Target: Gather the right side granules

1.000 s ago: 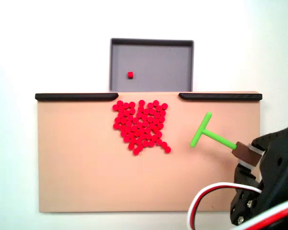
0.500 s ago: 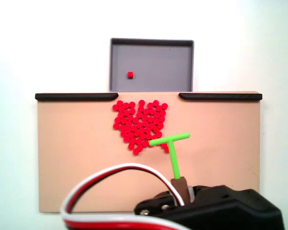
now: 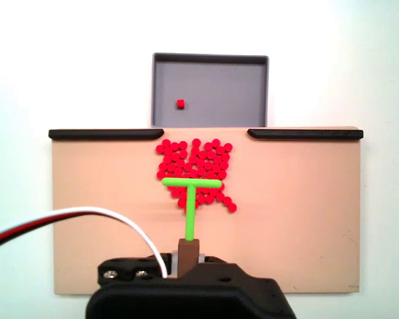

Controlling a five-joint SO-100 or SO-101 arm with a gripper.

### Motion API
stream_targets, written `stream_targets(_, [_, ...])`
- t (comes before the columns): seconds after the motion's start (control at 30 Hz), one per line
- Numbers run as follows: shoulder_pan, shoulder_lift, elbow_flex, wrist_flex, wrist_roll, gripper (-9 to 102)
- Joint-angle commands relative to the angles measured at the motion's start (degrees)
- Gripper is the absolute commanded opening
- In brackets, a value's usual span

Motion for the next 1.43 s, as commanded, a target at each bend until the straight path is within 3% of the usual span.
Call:
stream_targets(0.0, [0.09, 1.49, -1.23, -0.18, 0.35, 0])
stream_targets(1.4, [2.72, 1.76, -1.23, -0.26, -1.76, 0])
